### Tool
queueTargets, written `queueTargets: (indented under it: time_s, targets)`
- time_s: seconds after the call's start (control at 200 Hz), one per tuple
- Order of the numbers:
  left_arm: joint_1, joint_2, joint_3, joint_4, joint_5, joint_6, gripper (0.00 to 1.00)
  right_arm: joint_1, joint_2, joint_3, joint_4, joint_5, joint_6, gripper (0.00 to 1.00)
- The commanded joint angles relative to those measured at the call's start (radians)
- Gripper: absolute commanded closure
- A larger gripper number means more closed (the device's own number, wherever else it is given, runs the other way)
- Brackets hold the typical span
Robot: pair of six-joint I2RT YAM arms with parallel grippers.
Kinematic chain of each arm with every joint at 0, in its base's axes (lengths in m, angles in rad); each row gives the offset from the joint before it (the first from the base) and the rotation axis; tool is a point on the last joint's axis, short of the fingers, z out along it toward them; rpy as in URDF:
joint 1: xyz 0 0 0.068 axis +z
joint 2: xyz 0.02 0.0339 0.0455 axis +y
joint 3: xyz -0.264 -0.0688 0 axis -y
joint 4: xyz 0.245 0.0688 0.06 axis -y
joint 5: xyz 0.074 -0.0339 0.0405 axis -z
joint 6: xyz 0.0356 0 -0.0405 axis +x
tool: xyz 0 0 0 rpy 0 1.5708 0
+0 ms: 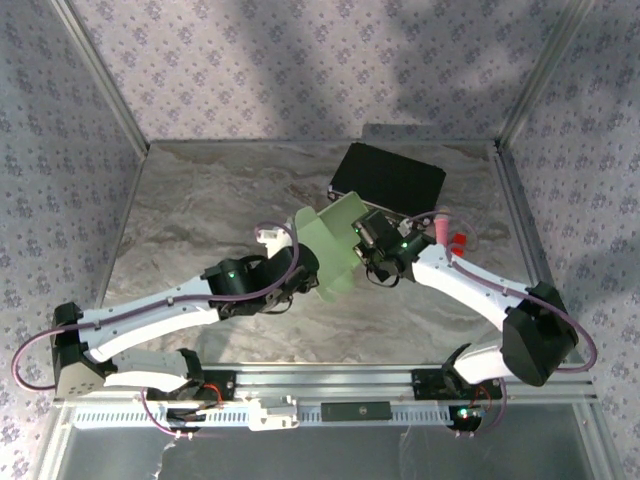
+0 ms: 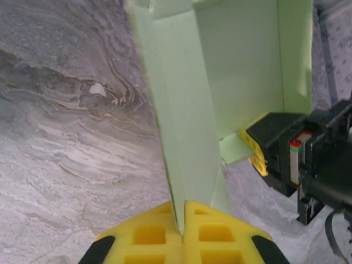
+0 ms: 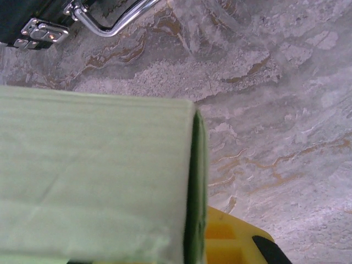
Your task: Fold the paper box
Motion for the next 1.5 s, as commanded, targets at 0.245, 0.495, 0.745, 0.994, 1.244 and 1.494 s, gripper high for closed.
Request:
queueTargets:
  time_s: [0.245,0.495,0.745,0.994,1.244,1.494]
  targets:
    - [0.098,-0.002,0.127,-0.213,0.060,0.190,1.00,0.045,-0.084,0.036,-0.058,0.019,-0.094,0.31]
    - [0.259,0.063,0.296,-0.384,0.369,0.525,1.00,0.077,-0.250,0.086,-0.175,0.042,-0.467,0.27]
    - [0.301,0.166,0.433,-0.472,0.762,0.798,1.00,-0.135,-0.362,0.065,-0.130,-0.178,-0.894,0.45]
    - [0.299,0.322,0.569,-0.647,0.824,0.979,1.00,-0.217,-0.382,0.053,-0.164,-0.246,-1.000,0.43]
    - [0.305,0.565,0.800,-0.841,0.673,1.200,1.00,-0.265,-0.353,-0.054,-0.035,-0.396,-1.078,0.46]
    - [0.336,0.672,0.953,-0.937,0.664,1.362,1.00,-0.268,-0.286,-0.120,0.041,-0.439,-1.133,0.51]
